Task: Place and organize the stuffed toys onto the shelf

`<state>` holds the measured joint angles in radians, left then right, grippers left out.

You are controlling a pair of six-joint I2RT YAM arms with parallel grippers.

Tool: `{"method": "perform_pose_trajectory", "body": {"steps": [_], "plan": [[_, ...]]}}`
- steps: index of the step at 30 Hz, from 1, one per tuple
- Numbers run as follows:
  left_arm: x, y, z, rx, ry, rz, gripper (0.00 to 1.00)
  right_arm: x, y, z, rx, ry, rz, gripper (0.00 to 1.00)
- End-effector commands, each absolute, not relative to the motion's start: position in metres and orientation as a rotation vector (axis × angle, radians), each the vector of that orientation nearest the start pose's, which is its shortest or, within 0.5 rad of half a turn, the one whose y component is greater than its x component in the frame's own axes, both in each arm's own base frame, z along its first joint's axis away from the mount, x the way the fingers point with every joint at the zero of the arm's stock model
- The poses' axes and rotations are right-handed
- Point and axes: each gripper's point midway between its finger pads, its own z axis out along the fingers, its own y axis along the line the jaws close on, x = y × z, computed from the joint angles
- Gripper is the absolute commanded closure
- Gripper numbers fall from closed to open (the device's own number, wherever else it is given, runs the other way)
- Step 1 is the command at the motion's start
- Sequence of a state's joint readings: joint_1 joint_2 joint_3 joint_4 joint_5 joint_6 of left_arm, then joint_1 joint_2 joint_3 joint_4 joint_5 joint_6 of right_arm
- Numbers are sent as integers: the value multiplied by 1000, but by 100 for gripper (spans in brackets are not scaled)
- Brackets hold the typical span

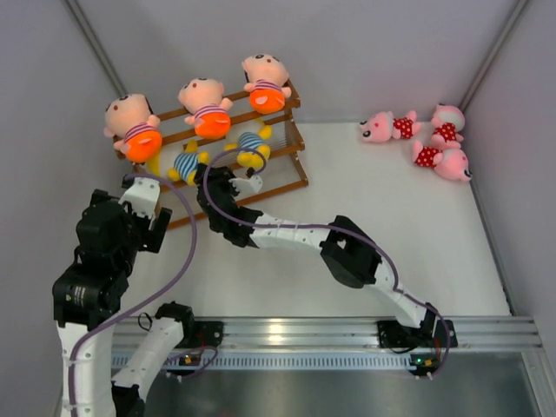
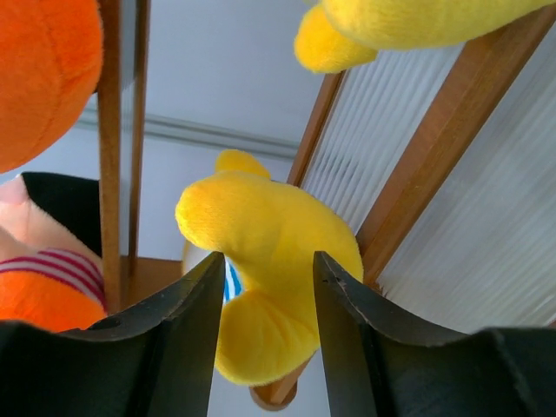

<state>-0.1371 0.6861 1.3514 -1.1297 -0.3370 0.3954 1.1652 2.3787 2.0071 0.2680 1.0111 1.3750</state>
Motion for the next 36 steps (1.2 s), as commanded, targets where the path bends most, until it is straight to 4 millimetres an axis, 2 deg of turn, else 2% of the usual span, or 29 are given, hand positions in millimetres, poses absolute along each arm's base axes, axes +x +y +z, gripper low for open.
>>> {"method": "perform_pose_trajectory", "body": {"steps": [1, 2, 4, 6, 7, 8, 9, 10, 11, 12, 13, 14, 15, 16, 17, 18, 19, 20, 21, 22, 23, 24, 25, 26, 28, 29, 30, 34, 36], "plan": [[184, 34, 327, 408, 2047, 416, 2, 357, 555, 306, 879, 1411, 1261, 54], [186, 30, 322, 434, 2058, 396, 2, 355, 550, 316, 840, 1415, 1234, 48], [194, 20, 311, 492, 2088, 343, 2, 354, 544, 315, 801, 1448, 1189, 43], [202, 15, 307, 532, 2108, 321, 2, 355, 533, 327, 782, 1449, 1188, 38], [205, 9, 307, 556, 2109, 290, 2, 355, 528, 314, 773, 1474, 1162, 37], [209, 5, 307, 581, 2109, 272, 2, 354, 520, 324, 788, 1458, 1185, 36], [217, 1, 310, 597, 2111, 249, 2, 354, 516, 323, 785, 1462, 1190, 36], [221, -8, 311, 620, 2105, 196, 2, 352, 511, 307, 771, 1487, 1165, 36], [226, -11, 313, 615, 2105, 180, 2, 350, 502, 319, 776, 1473, 1183, 36], [236, -21, 316, 637, 2100, 124, 3, 349, 496, 319, 768, 1480, 1184, 36], [241, -31, 316, 663, 2091, 64, 7, 345, 488, 299, 743, 1518, 1149, 37], [247, -36, 319, 669, 2084, 38, 10, 339, 475, 324, 715, 1480, 1181, 38], [258, -41, 315, 685, 2094, 12, 12, 338, 463, 326, 693, 1474, 1161, 38], [264, -44, 314, 688, 2097, 0, 14, 333, 448, 300, 624, 1522, 1072, 39], [271, -43, 317, 666, 2096, 10, 17, 325, 428, 324, 620, 1486, 1087, 39], [282, -45, 312, 661, 2117, 18, 19, 322, 413, 324, 605, 1483, 1057, 40], [292, -46, 315, 651, 2099, 42, 21, 317, 397, 299, 552, 1527, 968, 41], [298, -42, 314, 634, 2105, 103, 23, 310, 374, 321, 566, 1490, 967, 42], [305, -52, 308, 676, 2109, 136, 23, 307, 361, 319, 553, 1493, 936, 43], [310, -55, 308, 686, 2095, 176, 23, 303, 346, 304, 527, 1522, 875, 43], [319, -62, 308, 707, 2069, 210, 23, 296, 326, 321, 517, 1494, 855, 44], [324, -72, 307, 734, 2053, 272, 24, 293, 315, 321, 504, 1495, 825, 44], [328, -78, 306, 752, 2039, 302, 25, 290, 304, 312, 464, 1521, 759, 44], [335, -87, 308, 779, 1999, 333, 26, 285, 287, 325, 481, 1498, 751, 44], [343, -99, 303, 828, 1975, 441, 33, 280, 271, 324, 452, 1507, 696, 44], [348, -101, 302, 859, 1956, 503, 34, 276, 258, 330, 462, 1497, 677, 44], [355, -112, 297, 892, 1943, 538, 35, 274, 253, 331, 461, 1494, 670, 45], [375, -100, 298, 878, 1931, 771, 41, 267, 226, 325, 473, 1498, 597, 45], [381, -98, 293, 889, 1934, 829, 42, 267, 221, 322, 471, 1506, 577, 45]]}}
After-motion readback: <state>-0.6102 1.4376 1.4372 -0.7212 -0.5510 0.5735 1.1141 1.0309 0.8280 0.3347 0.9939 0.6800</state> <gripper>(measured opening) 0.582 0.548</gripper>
